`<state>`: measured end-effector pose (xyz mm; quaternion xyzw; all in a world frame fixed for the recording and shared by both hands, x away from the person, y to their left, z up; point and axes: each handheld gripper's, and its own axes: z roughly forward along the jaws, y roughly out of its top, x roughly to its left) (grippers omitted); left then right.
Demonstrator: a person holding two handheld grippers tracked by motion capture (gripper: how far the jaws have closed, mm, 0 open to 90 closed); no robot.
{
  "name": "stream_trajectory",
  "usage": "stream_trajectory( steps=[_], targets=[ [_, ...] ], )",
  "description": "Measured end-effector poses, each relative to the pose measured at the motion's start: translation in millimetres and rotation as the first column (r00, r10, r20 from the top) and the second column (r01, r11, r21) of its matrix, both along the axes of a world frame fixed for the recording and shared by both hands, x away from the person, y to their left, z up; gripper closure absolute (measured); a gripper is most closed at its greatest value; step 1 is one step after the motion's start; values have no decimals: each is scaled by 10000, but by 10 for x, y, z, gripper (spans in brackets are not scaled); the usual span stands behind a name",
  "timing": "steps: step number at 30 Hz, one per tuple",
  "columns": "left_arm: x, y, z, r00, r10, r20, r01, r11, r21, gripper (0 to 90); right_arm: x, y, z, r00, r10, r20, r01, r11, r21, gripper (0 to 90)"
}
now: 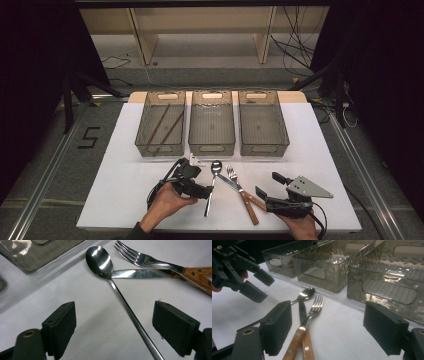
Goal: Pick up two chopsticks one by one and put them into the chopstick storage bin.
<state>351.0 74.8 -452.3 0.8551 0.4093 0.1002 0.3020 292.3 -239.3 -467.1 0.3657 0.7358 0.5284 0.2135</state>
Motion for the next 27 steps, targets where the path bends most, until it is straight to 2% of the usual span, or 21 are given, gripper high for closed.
stream_trajectory(
  steps=[7, 15, 20, 27],
  targets=[
    [-58, -60, 5, 9998, -148, -93, 148, 9999, 2, 191, 6, -6, -2, 10000, -38, 0, 38, 10000, 75, 237],
    [-107, -189, -54, 9981, -593, -143, 600, 9965, 585, 207, 10, -41, -15, 10000, -72, -29, 72, 9999, 78, 238],
    [-101, -227, -126, 9965, -810, -209, 824, 9939, 731, 271, 6, -47, -16, 9999, -103, -46, 104, 9999, 95, 238],
    [-97, -253, -205, 9960, -863, -223, 879, 9924, 859, 372, 15, -22, -25, 9999, -94, -57, 94, 9999, 61, 238]
  ],
)
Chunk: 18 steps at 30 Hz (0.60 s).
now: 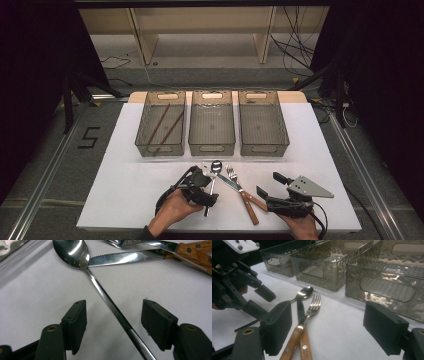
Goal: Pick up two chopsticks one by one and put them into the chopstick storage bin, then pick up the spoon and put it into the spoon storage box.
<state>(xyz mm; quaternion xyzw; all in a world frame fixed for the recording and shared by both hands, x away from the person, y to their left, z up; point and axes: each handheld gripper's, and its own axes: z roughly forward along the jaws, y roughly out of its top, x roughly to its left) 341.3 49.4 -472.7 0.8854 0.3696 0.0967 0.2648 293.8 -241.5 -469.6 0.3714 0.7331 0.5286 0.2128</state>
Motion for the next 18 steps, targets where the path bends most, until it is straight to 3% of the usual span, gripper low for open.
stream_trajectory(
  steps=[10, 14, 18],
  targets=[
    [63, 16, -18, 9998, 183, -95, -186, 9995, -260, 412, 2, 11, -6, 10000, 56, -20, -56, 10000, -42, 238],
    [73, 3, -51, 9998, 145, -151, -148, 9998, -162, 441, 12, 3, -14, 10000, 59, -56, -59, 10000, -51, 238],
    [53, -10, -64, 9999, 124, 119, -124, 9999, 29, 474, 8, 2, -8, 10000, 80, -3, -80, 9999, -85, 238]
  ],
)
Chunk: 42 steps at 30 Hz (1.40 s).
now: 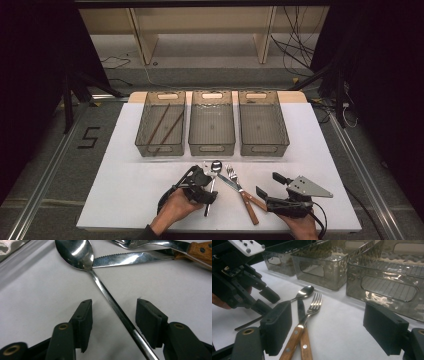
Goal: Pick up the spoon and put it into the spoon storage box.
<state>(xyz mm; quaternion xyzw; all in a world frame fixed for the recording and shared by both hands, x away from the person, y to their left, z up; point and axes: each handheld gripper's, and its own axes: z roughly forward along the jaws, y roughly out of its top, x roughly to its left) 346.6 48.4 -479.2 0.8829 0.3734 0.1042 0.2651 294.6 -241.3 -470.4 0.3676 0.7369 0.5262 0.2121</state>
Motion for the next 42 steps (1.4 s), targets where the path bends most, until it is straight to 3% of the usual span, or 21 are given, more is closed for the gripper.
stream_trajectory(
  steps=[12, 21, 27, 34, 39, 42],
  targets=[
    [26, 51, -7, 9998, -106, 141, 107, 9999, -83, 594, -10, 52, 1, 10000, 17, -12, -17, 9998, -203, 241],
    [107, 136, 12, 10000, -73, -1, 73, 10000, -22, 800, -10, 30, 2, 10000, -17, 3, 17, 9998, -198, 241],
    [124, 144, 18, 10000, -33, -84, 34, 10000, 90, 802, -6, 36, 0, 10000, -7, -22, 7, 9998, -201, 241],
    [122, 94, 27, 9999, -101, -131, 105, 9995, 296, 713, -2, 55, -6, 10000, 27, -35, -28, 9997, -249, 241],
    [78, 49, 22, 9997, -217, 134, 209, 9983, 540, 764, -5, 51, 0, 10000, 12, -5, -12, 9997, -234, 241],
    [86, 40, 29, 9995, -298, 93, 292, 9978, 587, 792, -11, 45, 5, 10000, 0, 21, 0, 9997, -241, 242]
  ],
)
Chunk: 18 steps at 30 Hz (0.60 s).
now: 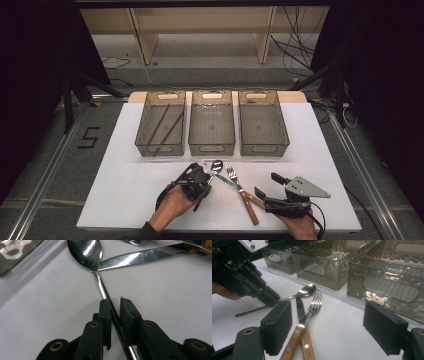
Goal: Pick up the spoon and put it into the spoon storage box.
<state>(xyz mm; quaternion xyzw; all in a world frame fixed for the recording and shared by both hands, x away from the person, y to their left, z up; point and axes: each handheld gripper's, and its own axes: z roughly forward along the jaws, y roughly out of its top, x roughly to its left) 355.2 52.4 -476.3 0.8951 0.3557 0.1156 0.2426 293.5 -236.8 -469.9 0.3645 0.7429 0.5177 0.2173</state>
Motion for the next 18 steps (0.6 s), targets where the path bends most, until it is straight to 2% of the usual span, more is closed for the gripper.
stream_trajectory(
  steps=[4, 8, 11, 18],
  targets=[
    [16, 15, 6, 10000, 11, -81, -12, 9999, -110, 807, 1, -6, 3, 10000, 14, -5, -14, 10000, 19, 242],
    [12, 48, 62, 9999, 96, 100, -92, 9993, -364, 858, -1, -3, 8, 10000, 34, 19, -34, 10000, 10, 242],
    [46, 82, 56, 9997, 148, -205, -161, 9978, -647, 859, -1, -9, 6, 10000, 34, 36, -34, 10000, 13, 242],
    [39, 122, 78, 9994, 337, -64, -340, 9971, -679, 868, -3, -12, 13, 10000, 38, 66, -38, 10000, 43, 242]
  ],
)
